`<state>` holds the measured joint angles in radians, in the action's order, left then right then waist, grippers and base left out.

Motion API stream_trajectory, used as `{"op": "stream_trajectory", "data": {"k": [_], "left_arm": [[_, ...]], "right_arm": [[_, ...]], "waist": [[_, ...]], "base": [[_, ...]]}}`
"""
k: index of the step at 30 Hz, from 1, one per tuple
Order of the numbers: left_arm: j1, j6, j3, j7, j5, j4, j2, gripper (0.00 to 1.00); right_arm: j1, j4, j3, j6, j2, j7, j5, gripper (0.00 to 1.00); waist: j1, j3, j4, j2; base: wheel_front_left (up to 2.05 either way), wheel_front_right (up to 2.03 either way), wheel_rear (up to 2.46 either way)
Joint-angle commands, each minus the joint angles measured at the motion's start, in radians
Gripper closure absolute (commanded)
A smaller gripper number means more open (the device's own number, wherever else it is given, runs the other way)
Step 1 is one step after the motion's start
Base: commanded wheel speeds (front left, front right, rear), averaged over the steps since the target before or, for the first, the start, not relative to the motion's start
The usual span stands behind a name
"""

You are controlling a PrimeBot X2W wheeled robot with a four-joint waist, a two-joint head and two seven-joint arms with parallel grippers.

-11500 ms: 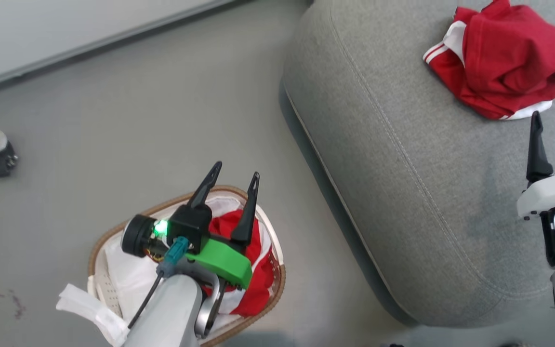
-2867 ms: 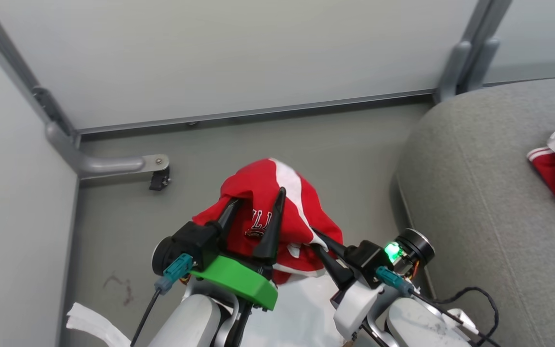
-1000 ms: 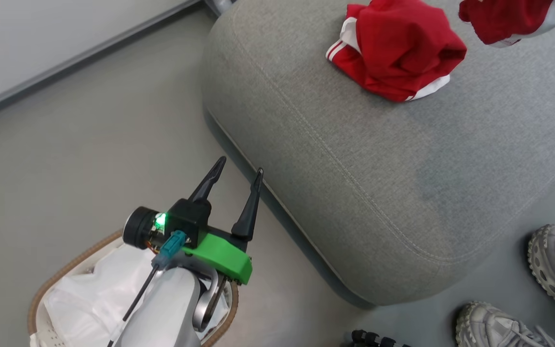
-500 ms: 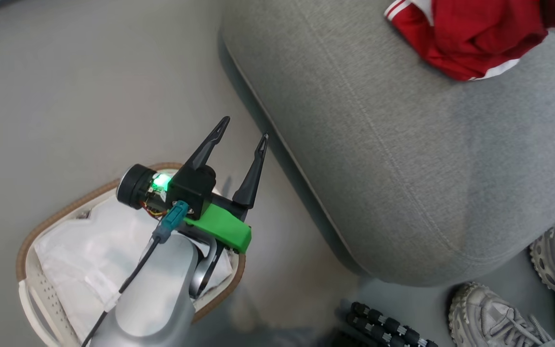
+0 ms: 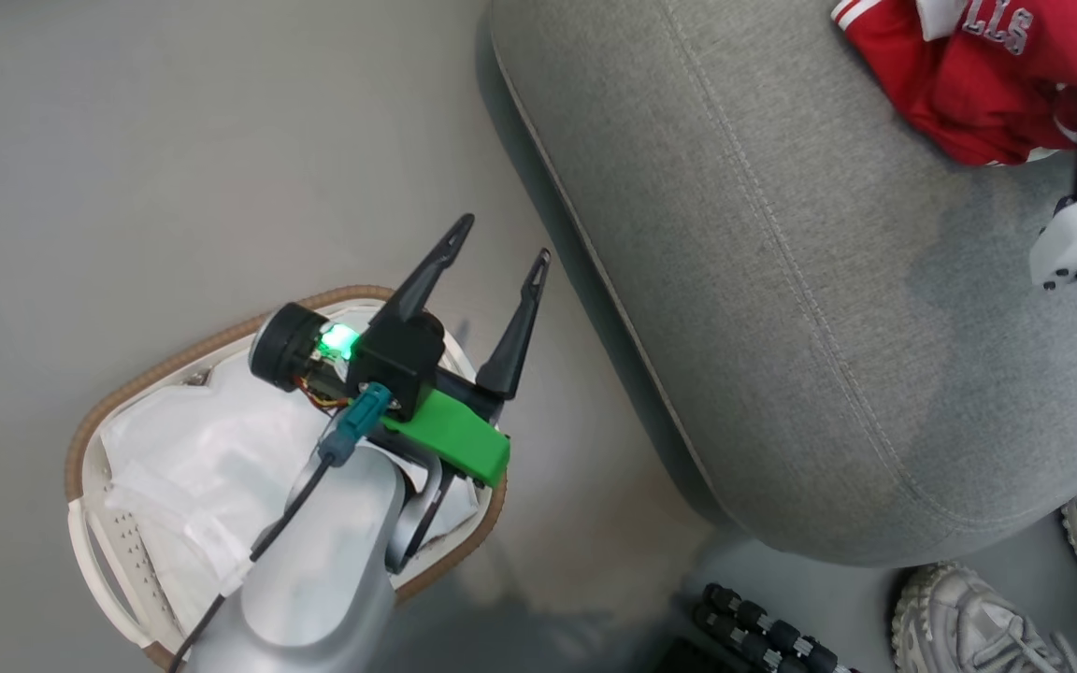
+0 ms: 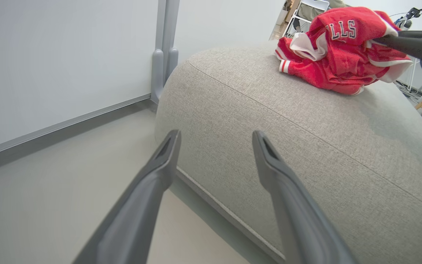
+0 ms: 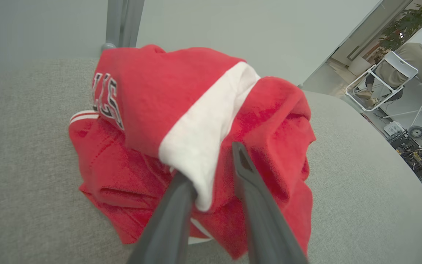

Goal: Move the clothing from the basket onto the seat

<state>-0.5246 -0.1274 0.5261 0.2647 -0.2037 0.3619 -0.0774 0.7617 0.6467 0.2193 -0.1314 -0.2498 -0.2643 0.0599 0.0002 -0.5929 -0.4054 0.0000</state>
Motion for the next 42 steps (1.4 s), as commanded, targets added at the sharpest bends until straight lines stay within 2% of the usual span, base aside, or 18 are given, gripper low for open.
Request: {"op": "stream_trajectory", "data": {"k": [1,9,19,26,31,42], "left_arm": [[0.028,-0.004,0.012,-0.001,-0.015,-0.001,0.003,0.0],[0.109,-0.004,-0.001,-0.001,-0.043,-0.013,0.019,0.0],[0.235,0.005,-0.081,-0.001,-0.073,-0.033,0.026,0.0],[0.297,0.047,-0.164,-0.001,-0.057,-0.045,0.025,0.0],[0.329,0.073,-0.235,-0.001,-0.039,-0.038,0.025,0.0],[0.389,0.106,-0.347,-0.001,-0.01,-0.015,0.026,0.0]], "right_arm": [[-0.042,-0.022,0.0,0.001,-0.004,0.0,-0.015,0.0],[-0.155,-0.154,-0.051,0.001,-0.013,0.0,-0.072,0.0],[-0.293,-0.271,-0.13,0.001,0.014,0.0,-0.145,0.0],[-0.354,-0.293,-0.157,0.001,0.077,0.0,-0.177,0.0],[-0.384,-0.282,-0.189,0.001,0.126,0.0,-0.154,0.0],[-0.458,-0.281,-0.225,0.001,0.186,0.0,-0.131,0.0]], "waist": [[-0.0002,0.061,-0.006,0.0],[-0.0002,0.223,0.0,0.0],[-0.0002,0.378,0.104,0.0],[-0.0002,0.429,0.206,0.0],[-0.0002,0.447,0.281,0.0],[-0.0002,0.48,0.384,0.0]], "base": [[0.0,0.0,0.0],[0.0,0.0,0.0],[0.0,0.0,0.0],[0.0,0.0,0.0],[0.0,0.0,0.0],[0.0,0.0,0.0]]}}
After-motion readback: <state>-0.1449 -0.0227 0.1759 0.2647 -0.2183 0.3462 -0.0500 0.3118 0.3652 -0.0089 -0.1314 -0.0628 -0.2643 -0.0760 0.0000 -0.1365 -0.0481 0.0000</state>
